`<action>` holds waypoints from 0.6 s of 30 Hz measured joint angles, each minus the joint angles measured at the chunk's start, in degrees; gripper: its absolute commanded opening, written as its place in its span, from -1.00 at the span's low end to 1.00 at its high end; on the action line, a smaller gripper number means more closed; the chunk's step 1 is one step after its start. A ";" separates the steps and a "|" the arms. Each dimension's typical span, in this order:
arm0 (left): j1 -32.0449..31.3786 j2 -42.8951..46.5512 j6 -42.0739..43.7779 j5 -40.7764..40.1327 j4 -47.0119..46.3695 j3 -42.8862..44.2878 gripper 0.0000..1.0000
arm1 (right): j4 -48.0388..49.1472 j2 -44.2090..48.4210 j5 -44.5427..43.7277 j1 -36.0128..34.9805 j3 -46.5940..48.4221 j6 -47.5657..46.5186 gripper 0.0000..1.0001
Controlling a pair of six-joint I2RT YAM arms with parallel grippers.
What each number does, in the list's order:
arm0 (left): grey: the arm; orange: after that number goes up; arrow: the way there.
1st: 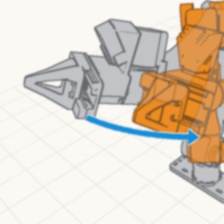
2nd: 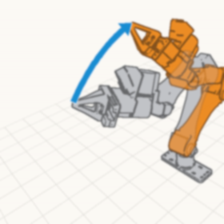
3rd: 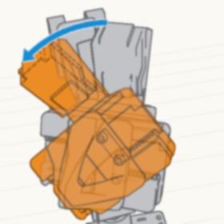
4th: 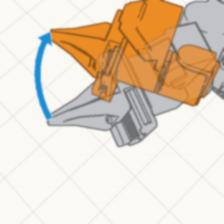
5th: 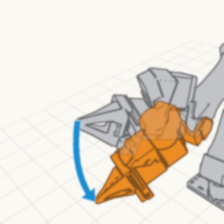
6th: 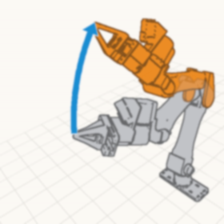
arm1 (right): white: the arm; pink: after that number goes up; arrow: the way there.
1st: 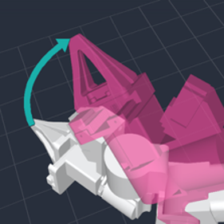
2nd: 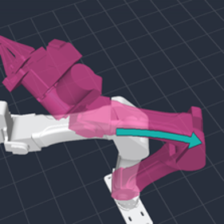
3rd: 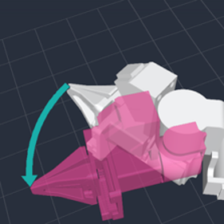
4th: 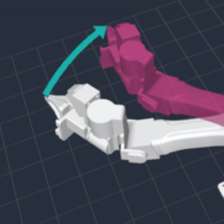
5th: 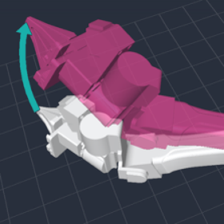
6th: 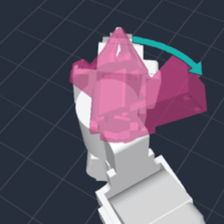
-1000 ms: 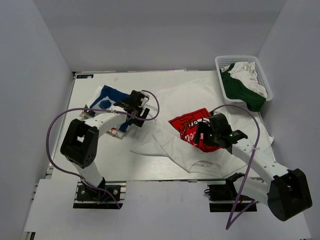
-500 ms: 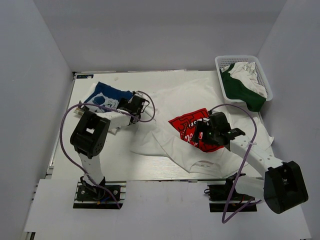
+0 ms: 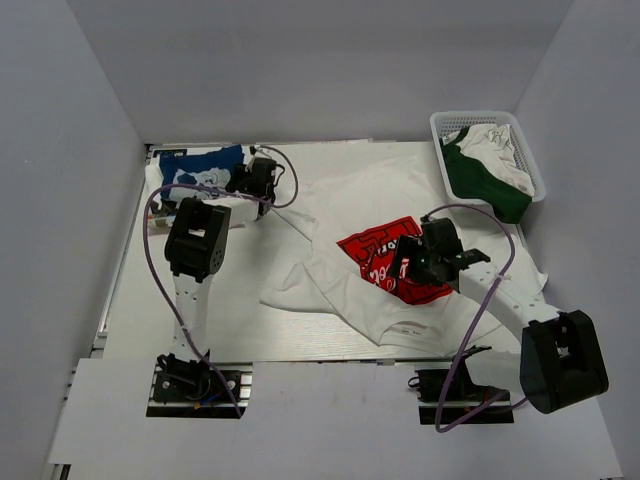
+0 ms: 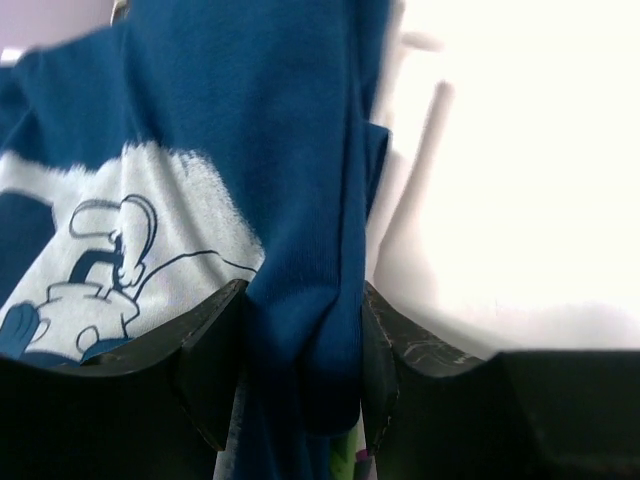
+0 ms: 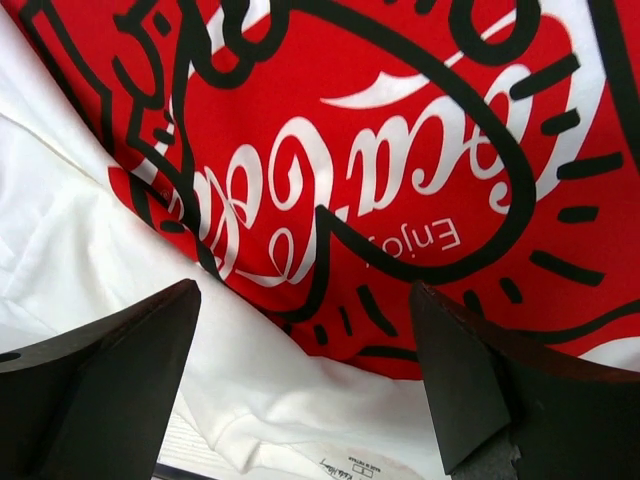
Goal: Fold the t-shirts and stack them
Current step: Flatten out the tshirt
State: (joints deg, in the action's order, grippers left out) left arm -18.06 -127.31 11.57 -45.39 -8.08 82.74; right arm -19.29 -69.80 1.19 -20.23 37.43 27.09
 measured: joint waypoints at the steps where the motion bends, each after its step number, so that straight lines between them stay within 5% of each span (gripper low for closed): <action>1: 0.57 -0.98 0.70 0.50 -0.81 1.29 0.11 | 0.02 -0.37 -0.02 0.20 0.37 -0.07 0.81; 6: 2.97 -5.90 3.98 3.37 -3.56 7.82 0.11 | 0.04 -3.43 -0.22 1.46 2.75 -0.31 0.81; 15: 3.65 -0.68 -0.35 8.76 0.46 5.86 0.94 | 0.24 -8.11 2.51 2.47 5.20 -0.74 0.81; 18: 3.43 8.61 -5.97 9.40 3.80 1.01 1.00 | 0.22 -7.28 2.60 2.54 5.18 -0.79 0.81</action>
State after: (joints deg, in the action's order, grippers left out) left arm -14.63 -118.69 5.61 -35.99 -4.27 83.74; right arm -19.07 -77.08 3.79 -17.69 42.61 26.30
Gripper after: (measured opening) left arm 0.991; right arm 0.904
